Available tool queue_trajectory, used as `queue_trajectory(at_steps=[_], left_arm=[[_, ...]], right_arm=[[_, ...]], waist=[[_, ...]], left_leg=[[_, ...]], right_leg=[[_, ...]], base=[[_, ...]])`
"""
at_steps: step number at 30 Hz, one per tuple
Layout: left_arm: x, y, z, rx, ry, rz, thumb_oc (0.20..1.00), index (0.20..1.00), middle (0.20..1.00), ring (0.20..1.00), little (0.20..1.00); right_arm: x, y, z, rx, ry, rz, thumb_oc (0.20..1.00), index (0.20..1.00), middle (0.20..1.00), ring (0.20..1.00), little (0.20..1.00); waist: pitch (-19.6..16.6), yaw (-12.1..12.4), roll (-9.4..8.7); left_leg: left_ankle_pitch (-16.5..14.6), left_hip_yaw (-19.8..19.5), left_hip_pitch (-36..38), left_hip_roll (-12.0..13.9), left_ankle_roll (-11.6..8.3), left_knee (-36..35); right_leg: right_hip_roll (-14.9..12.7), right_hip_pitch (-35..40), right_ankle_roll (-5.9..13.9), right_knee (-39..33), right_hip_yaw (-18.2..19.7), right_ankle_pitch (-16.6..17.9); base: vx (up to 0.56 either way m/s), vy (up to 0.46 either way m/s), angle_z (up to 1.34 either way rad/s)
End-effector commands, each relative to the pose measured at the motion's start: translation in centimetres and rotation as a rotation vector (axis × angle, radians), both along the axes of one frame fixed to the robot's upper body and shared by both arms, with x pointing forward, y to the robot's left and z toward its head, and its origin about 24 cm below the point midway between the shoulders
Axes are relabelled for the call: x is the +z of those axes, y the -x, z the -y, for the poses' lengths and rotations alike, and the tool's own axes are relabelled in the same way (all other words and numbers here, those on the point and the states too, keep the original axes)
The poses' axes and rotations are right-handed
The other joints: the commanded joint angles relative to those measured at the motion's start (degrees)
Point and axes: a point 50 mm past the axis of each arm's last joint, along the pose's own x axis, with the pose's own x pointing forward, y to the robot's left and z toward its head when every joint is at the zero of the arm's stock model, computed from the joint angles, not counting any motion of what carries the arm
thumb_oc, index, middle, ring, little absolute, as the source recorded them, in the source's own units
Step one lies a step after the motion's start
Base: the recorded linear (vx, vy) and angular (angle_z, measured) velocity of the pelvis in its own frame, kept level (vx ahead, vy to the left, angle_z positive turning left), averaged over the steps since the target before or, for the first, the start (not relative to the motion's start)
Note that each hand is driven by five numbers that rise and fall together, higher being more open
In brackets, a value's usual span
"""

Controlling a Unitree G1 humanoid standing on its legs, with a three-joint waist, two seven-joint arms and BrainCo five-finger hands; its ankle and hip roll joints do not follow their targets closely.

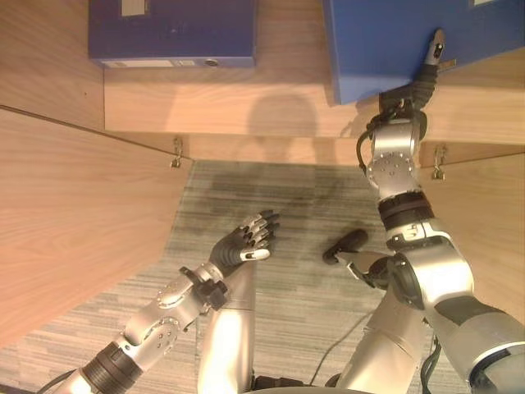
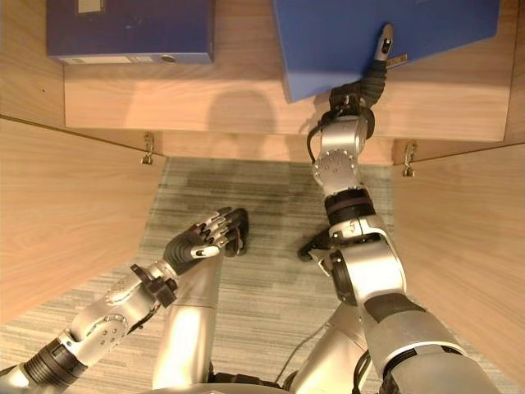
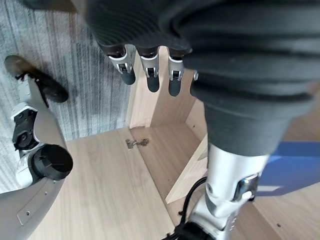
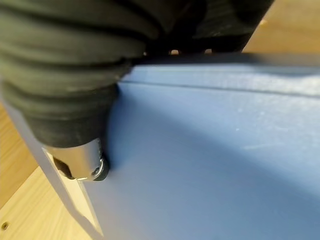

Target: Put the empty folder in the office cabinet

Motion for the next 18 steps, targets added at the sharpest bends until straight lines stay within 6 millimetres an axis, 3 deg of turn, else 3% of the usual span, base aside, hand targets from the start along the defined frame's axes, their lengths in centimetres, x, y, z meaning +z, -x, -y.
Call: queue_trajectory(at_steps=[1,12,18], left_arm=[[2.0,2.0,1.6,-0.100,0.054,0.078,1.000,1.000,1.000,1.000,1.000],[2.0,2.0,2.0,-0.121,0.054,0.069,1.000,1.000,1.000,1.000,1.000],[1.9,2.0,2.4,-0.136,0.018,0.073,1.000,1.000,1.000,1.000,1.000]], right_arm=[[2.6,0.2,-1.0,-0.012,0.029,0.079,0.200,0.200,0.200,0.200,0.200],[4.1,-0.1,-0.4,-0.058,-0.094,0.074,0.200,0.200,0.200,0.200,0.200],[4.3,-0.1,-1.2,-0.069,-0.143,0.040,0.200,0.200,0.200,0.200,0.200]], waist=[[-2.2,1.6,0.98],[-3.8,2.7,1.30],[-4.1,2.6,1.28]], left_leg=[[-4.3,-2.2,-0.2,-1.6,0.40,-0.2],[-3.6,-2.2,-0.6,-2.2,0.11,-1.8],[-3.0,-1.8,0.5,-2.2,-0.27,-3.9]], right_leg=[[0.0,0.7,5.38,5.4,7.8,-6.3],[0.2,0.1,5.54,4.7,7.5,-6.5],[0.6,1.4,5.95,2.9,6.9,-6.0]], base=[[0.00,0.000,0.00],[0.01,-0.007,0.02],[0.00,-0.001,0.01]])
